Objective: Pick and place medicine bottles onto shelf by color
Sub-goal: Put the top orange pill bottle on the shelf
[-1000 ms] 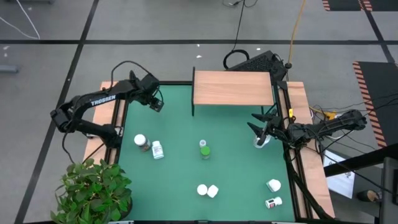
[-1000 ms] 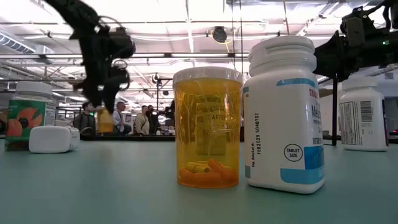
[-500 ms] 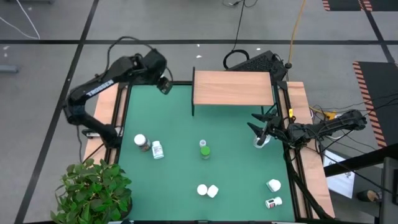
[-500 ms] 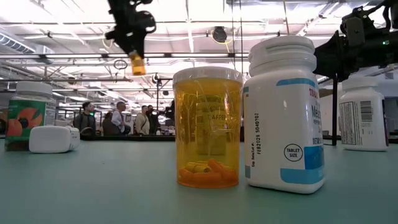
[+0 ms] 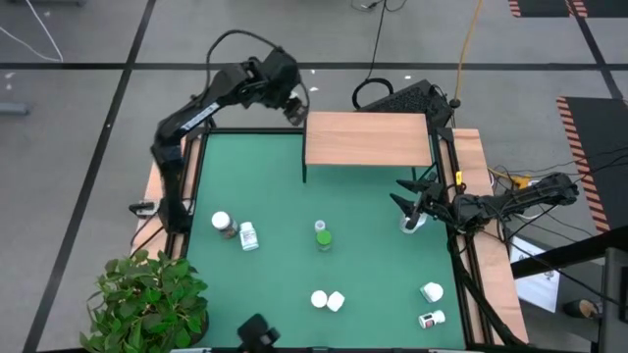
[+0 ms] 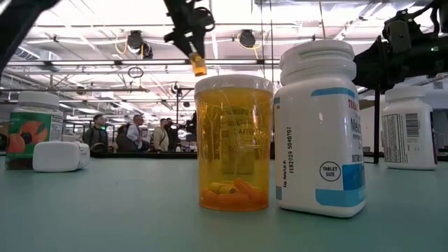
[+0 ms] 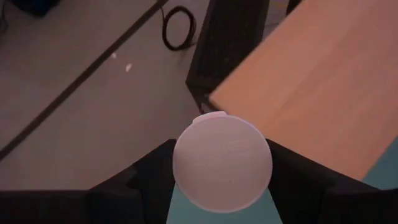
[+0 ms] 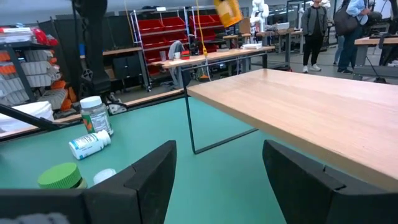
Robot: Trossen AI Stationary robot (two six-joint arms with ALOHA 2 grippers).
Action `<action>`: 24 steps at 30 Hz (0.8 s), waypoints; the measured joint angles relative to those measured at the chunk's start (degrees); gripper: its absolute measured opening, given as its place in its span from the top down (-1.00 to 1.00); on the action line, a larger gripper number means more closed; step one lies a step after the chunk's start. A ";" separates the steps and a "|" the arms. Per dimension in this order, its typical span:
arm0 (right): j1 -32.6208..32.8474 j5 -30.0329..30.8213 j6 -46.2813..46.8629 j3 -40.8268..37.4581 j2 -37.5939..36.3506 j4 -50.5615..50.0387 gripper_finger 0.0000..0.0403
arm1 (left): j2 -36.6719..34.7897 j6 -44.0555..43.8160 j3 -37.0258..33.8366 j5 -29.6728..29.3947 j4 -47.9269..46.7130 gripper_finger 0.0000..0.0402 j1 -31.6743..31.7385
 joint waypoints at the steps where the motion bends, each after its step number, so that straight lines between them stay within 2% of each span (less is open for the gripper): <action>1: 0.00 0.00 0.00 0.00 0.01 -0.01 -0.17 | 1.58 0.41 2.24 0.17 -0.22 -0.12 -0.02; 3: 0.01 -0.02 0.15 0.00 0.02 -0.01 -0.17 | 4.28 1.55 5.70 0.55 -0.13 -0.12 -0.13; 9: 0.01 0.00 0.85 0.00 0.07 -0.27 -0.17 | 7.14 3.51 4.69 4.28 4.67 -0.12 -0.26; 24: 0.01 0.04 1.68 -0.02 0.51 -0.87 -0.17 | 14.99 5.69 4.69 5.45 6.73 -0.12 -0.20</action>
